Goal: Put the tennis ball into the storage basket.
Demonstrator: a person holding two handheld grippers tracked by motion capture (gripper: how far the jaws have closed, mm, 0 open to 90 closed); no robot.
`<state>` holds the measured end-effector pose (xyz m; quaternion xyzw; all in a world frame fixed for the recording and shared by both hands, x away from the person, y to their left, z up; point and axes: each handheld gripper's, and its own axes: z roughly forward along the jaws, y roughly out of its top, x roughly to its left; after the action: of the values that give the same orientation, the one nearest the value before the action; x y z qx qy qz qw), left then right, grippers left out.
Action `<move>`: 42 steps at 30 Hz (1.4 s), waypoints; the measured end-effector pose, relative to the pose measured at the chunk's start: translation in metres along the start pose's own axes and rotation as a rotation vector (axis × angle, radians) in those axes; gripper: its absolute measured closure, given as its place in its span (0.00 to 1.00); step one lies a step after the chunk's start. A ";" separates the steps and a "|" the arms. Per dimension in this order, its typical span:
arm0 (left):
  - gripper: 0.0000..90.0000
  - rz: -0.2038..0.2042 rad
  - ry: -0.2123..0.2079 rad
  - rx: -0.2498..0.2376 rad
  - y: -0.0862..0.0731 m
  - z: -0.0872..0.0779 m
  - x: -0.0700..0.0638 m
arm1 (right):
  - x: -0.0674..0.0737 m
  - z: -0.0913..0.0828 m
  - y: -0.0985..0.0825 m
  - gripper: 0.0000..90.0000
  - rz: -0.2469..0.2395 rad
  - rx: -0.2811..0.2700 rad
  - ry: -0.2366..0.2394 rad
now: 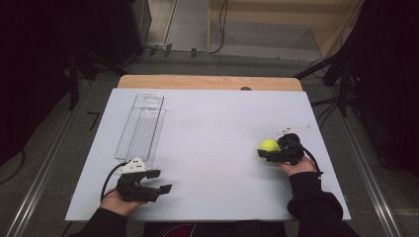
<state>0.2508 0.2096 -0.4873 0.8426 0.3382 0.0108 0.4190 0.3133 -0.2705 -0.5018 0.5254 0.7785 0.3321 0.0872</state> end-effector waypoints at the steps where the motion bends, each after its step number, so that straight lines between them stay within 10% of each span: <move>1: 0.29 0.001 0.001 0.002 0.000 0.000 0.000 | 0.000 0.000 0.000 0.25 0.006 -0.001 0.007; 42: 0.29 0.000 0.007 0.004 0.000 0.000 0.000 | 0.038 -0.014 0.012 0.26 -0.064 -0.058 0.130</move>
<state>0.2511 0.2095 -0.4875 0.8433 0.3399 0.0131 0.4160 0.2988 -0.2402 -0.4752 0.4750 0.7889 0.3849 0.0624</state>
